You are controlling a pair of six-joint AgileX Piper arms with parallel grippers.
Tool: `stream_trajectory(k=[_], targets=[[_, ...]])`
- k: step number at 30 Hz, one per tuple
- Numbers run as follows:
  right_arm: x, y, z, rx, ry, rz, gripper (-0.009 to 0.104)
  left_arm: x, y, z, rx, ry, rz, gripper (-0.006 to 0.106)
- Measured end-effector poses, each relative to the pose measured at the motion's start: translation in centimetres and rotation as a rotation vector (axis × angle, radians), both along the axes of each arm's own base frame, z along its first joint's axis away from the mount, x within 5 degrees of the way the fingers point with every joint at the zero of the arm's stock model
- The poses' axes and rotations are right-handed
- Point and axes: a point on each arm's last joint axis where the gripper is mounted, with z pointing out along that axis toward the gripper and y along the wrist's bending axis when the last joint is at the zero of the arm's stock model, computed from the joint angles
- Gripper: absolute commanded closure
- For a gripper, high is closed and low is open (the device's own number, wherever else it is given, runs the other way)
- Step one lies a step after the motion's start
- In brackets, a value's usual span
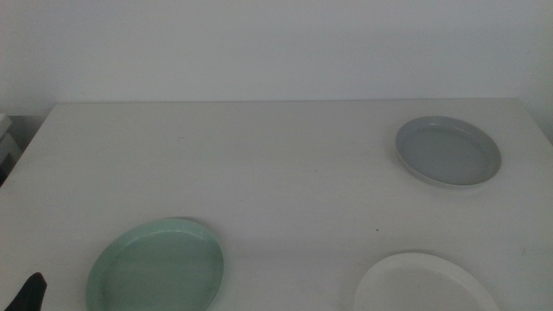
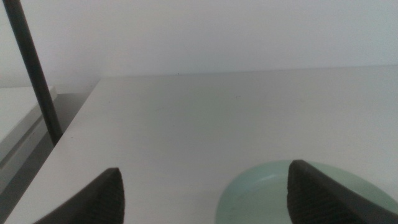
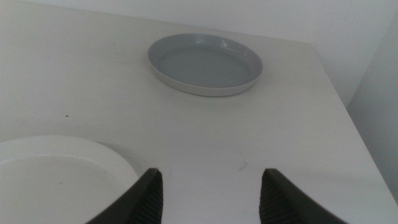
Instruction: Stack the three bowls on top of each other.
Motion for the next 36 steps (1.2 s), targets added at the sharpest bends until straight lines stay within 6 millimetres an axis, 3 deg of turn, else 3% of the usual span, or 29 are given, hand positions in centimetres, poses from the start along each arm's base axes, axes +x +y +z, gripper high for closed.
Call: stream_trajectory(k=[17, 25, 27, 36], targets=[[0.0, 0.0, 0.8, 0.031, -0.029, -0.003, 0.054, 0.0, 0.0, 0.0, 0.0, 0.0, 0.0, 0.013], [0.1, 0.0, 6.6, 0.029, 0.015, -0.006, 0.054, 0.0, 0.0, 0.0, 0.0, 0.0, 0.0, 0.013], [0.9, 0.1, 8.8, 0.028, 0.035, -0.007, 0.054, 0.0, 0.0, 0.0, 0.0, 0.0, 0.0, 0.013], [3.7, 0.5, 14.4, 0.092, 0.233, -0.001, 0.054, 0.0, 0.0, 0.0, 0.0, 0.0, 0.0, 0.013]])
